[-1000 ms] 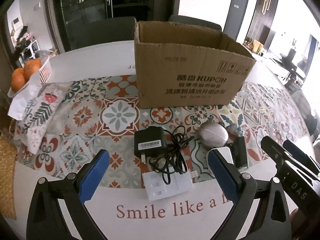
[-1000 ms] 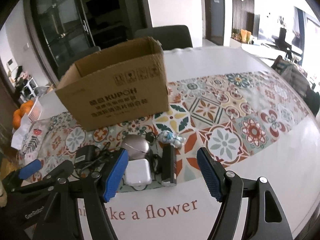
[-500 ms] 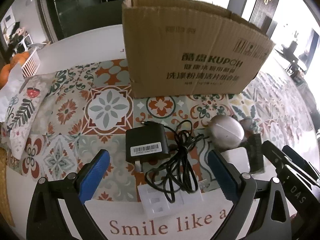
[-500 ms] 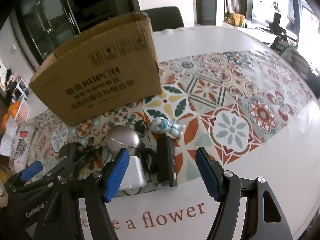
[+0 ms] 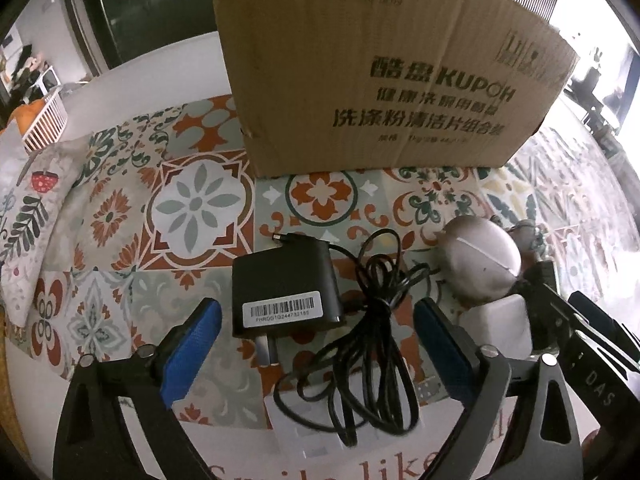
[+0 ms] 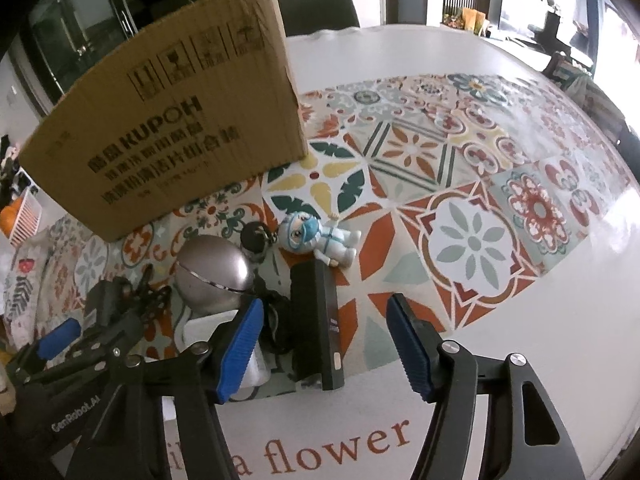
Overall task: Organize rigid objects
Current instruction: 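Grasp the black power adapter with the left gripper while the right gripper grasps the black rectangular device, then carry the adapter and black device into the box and open both grippers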
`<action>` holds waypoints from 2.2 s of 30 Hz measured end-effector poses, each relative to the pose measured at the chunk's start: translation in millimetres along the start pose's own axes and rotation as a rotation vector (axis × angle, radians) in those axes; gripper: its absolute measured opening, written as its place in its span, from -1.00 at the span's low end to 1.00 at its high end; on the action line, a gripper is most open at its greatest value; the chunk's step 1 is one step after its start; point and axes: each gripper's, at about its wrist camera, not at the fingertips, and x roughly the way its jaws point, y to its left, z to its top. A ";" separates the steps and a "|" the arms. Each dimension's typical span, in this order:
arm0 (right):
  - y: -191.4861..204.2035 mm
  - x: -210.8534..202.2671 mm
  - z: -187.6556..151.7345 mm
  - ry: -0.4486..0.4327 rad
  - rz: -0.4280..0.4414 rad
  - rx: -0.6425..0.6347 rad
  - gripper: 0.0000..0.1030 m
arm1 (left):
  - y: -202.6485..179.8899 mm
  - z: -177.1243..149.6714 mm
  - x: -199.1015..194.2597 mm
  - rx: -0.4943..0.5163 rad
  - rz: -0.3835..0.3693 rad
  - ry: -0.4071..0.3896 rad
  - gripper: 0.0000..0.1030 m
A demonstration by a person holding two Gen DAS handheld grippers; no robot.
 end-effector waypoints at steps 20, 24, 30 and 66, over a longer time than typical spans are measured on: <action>-0.6 18.5 -0.1 0.045 0.002 -0.007 -0.31 | 1.0 5.1 10.7 0.007 0.006 -0.019 0.54; -0.7 16.1 -1.6 0.039 0.004 -0.011 -0.31 | 1.5 2.5 6.6 0.011 0.006 -0.023 0.52; 1.7 3.3 -2.8 0.012 0.004 -0.021 -0.31 | -0.4 -1.5 -10.1 0.014 0.005 -0.053 0.52; 29.7 -135.8 42.9 -0.314 0.193 -0.160 -0.31 | 8.4 26.0 -162.1 -0.010 0.032 -0.383 0.52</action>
